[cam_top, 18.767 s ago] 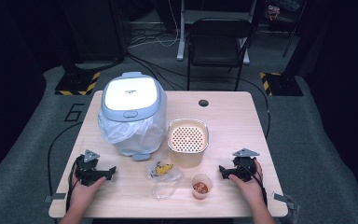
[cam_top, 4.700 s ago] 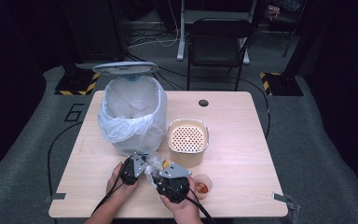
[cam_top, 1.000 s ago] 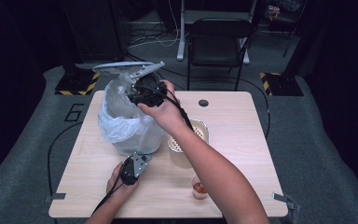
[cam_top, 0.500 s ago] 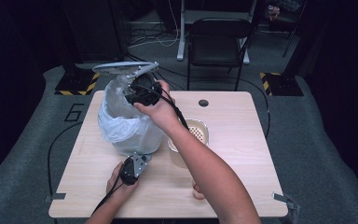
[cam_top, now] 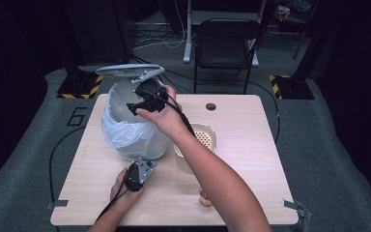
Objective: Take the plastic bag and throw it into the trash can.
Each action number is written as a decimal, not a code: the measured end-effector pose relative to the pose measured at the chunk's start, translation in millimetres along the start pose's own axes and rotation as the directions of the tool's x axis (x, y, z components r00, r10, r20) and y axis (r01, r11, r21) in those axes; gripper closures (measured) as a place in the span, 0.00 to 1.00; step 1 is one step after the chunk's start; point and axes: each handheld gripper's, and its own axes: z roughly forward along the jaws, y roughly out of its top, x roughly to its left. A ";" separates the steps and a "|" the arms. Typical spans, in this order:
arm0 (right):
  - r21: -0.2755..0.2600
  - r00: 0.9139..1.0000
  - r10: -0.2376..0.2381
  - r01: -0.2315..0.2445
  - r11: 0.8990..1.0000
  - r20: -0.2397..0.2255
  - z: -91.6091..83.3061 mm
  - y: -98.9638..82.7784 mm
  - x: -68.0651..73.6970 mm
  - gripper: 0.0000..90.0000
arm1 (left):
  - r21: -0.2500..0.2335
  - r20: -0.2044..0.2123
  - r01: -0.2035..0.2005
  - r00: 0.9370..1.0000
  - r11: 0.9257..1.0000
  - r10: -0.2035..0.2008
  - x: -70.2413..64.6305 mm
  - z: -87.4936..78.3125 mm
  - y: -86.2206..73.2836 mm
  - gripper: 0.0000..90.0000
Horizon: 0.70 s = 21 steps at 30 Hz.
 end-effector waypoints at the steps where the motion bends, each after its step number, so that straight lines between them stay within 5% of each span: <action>1: 0.003 1.000 0.000 0.000 1.000 0.000 -1.5 -0.5 0.5 0.44 | 0.000 0.000 0.000 1.000 1.000 0.000 0.0 0.0 0.0 1.00; 11: -0.009 1.000 -0.015 0.015 1.000 0.002 -32.9 -12.9 5.3 0.44 | -0.003 0.001 0.005 1.000 1.000 -0.005 0.2 0.1 -0.1 1.00; 21: -0.023 0.999 -0.017 0.018 1.000 0.049 -69.6 -37.1 -6.5 0.44 | -0.003 0.000 0.006 1.000 1.000 -0.006 0.0 0.2 -0.1 1.00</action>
